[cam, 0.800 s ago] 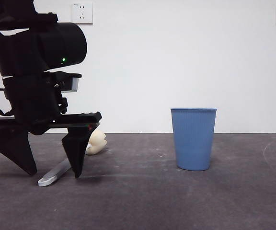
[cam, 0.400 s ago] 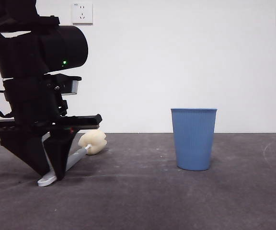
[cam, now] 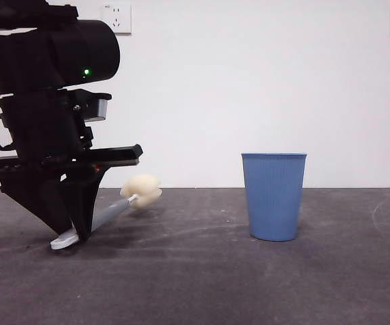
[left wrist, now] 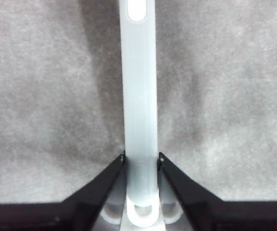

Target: Pick up the cup brush,pick up the cup,insert the brush into the cup,clean the cup,put the cup brush back,put the cup back to the fixed position on the table

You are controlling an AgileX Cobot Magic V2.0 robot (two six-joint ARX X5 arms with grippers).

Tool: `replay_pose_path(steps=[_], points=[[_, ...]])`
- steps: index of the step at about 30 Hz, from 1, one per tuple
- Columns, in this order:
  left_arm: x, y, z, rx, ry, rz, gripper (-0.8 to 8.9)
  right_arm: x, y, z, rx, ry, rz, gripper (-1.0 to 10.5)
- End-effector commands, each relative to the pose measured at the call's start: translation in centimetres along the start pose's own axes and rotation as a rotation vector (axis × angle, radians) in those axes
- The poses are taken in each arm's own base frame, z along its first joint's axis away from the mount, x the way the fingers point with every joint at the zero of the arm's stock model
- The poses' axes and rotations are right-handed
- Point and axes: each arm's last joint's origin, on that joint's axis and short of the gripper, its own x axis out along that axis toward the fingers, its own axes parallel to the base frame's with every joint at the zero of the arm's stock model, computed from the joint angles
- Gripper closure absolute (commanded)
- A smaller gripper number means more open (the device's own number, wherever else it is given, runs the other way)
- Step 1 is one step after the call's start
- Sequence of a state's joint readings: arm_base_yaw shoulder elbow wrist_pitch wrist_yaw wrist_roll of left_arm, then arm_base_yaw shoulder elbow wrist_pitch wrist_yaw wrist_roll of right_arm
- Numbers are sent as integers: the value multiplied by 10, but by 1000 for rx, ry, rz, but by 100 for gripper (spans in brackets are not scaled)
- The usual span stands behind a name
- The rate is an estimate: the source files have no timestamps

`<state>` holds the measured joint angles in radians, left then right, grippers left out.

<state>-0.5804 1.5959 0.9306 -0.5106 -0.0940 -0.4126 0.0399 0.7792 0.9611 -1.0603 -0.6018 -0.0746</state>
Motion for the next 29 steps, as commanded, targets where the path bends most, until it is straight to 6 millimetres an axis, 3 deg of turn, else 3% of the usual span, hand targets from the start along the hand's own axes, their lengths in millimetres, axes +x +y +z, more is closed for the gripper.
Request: replay_pose_path(steps=[1,29], points=[[-1,-2,-3,5,14,-22,760,0,0,0,2,-4,3,442],[-11,-1,-5,3,38,-66,759,0,1,0,-2,-1,7,442]])
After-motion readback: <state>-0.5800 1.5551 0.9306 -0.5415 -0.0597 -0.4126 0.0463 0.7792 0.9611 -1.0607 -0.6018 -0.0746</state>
